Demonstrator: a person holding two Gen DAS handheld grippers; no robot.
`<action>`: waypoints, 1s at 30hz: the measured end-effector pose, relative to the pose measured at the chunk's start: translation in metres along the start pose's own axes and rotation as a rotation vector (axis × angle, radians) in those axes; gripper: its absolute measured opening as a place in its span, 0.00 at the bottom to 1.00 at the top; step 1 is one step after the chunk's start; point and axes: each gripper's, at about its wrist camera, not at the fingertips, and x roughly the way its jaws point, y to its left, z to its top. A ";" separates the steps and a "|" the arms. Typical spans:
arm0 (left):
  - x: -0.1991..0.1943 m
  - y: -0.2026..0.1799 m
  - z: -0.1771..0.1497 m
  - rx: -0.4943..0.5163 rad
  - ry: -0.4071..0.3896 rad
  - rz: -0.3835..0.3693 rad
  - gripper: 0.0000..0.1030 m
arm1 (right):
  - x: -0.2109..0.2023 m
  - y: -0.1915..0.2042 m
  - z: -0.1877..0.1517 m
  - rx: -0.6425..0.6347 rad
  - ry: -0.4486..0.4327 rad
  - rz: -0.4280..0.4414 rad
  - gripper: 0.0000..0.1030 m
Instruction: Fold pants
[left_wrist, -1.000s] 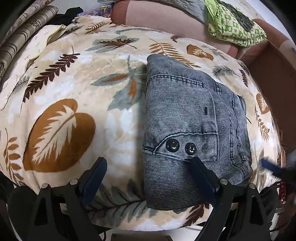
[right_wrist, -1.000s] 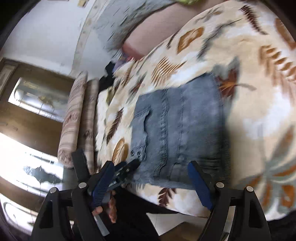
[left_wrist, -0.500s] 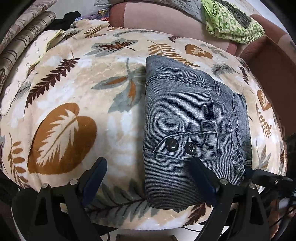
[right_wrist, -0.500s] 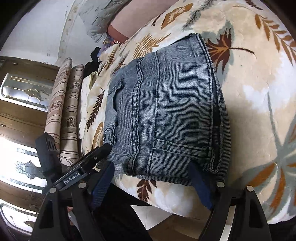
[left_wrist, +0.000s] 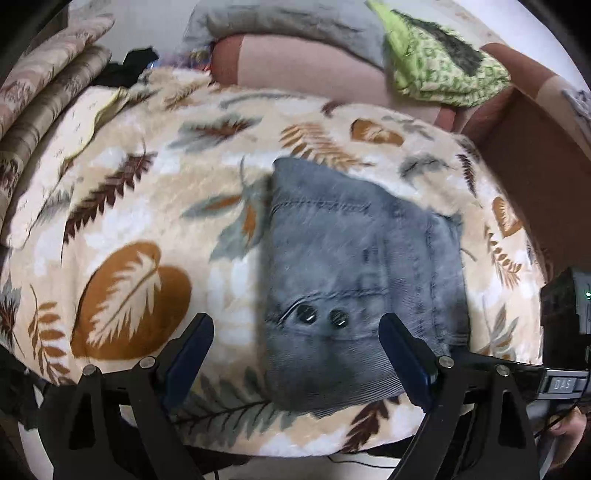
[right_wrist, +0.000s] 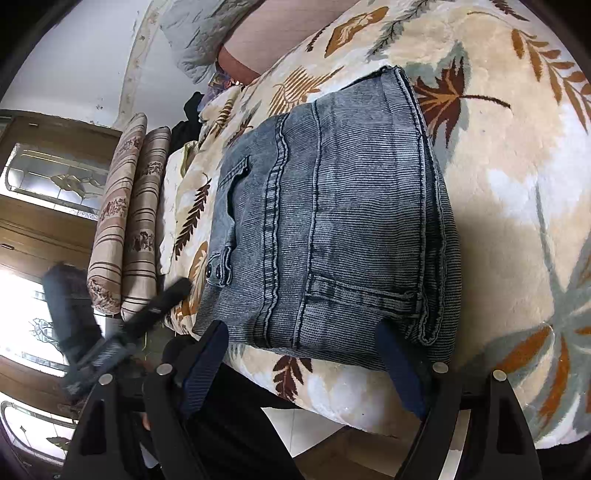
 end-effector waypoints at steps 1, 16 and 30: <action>0.004 -0.004 -0.001 0.018 0.010 0.012 0.89 | -0.001 0.001 0.001 -0.001 0.008 0.000 0.82; 0.042 -0.019 -0.020 0.122 0.114 0.062 0.94 | 0.003 0.012 0.113 0.019 -0.059 -0.024 0.86; 0.047 -0.016 -0.020 0.105 0.118 0.045 0.96 | -0.008 0.020 0.064 -0.007 -0.050 -0.044 0.91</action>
